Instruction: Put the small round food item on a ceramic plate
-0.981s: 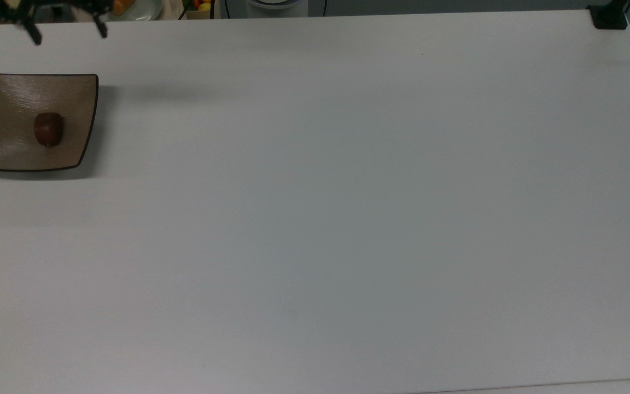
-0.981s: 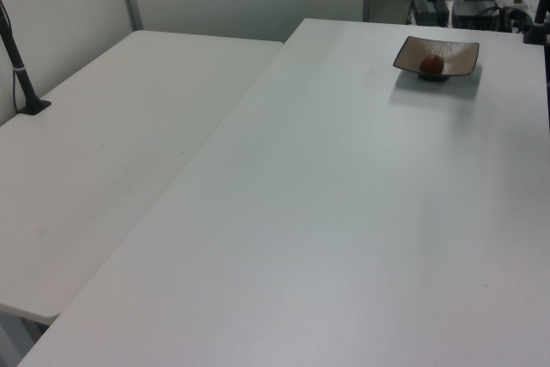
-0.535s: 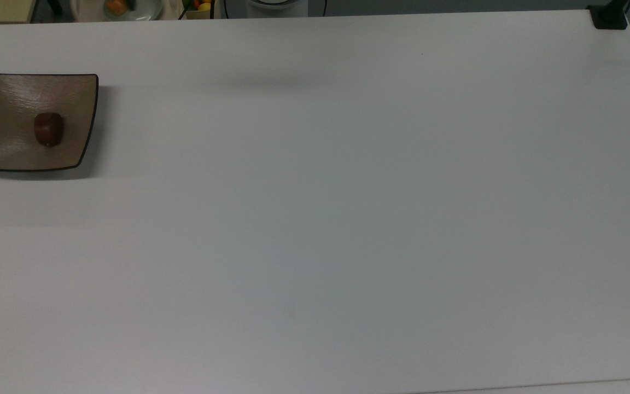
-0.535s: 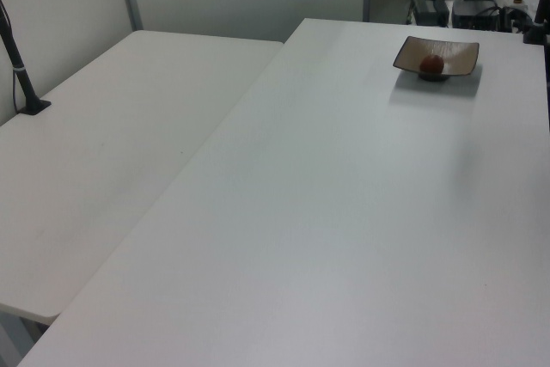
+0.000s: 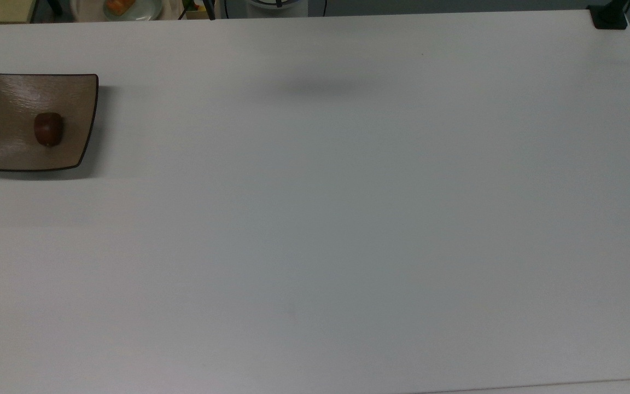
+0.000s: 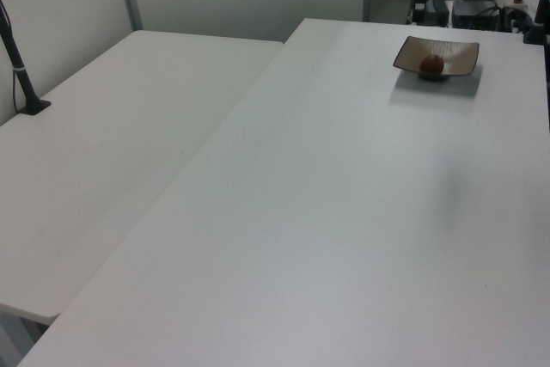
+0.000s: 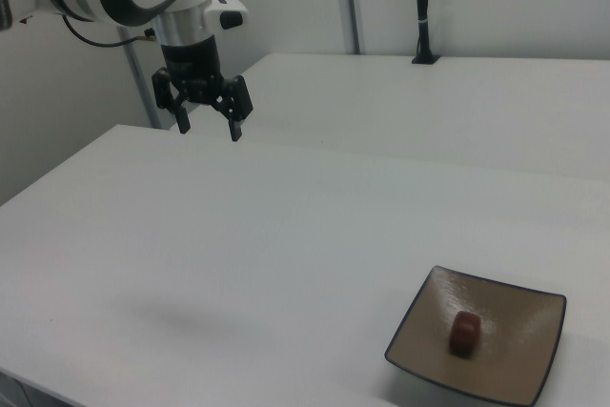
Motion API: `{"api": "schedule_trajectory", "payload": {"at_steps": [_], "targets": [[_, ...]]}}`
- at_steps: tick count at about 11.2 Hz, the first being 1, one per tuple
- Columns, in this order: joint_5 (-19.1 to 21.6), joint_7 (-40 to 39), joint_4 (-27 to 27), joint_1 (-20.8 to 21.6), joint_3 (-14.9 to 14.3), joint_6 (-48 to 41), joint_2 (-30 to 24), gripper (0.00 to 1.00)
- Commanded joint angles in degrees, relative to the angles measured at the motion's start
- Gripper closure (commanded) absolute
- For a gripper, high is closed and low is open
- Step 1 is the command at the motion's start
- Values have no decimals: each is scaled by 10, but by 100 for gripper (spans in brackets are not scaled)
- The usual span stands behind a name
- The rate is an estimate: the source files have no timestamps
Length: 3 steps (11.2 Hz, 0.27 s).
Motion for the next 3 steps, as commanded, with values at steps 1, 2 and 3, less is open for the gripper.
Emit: {"api": "schedule_trajectory", "payload": {"at_steps": [1,2,3], "targets": [[-1,7,-14,10,-9,33,-3,0],[-2,7,-15,10,-9,32,-4,0],[-2,-1,-14,10,-9,33,-2,0]]}}
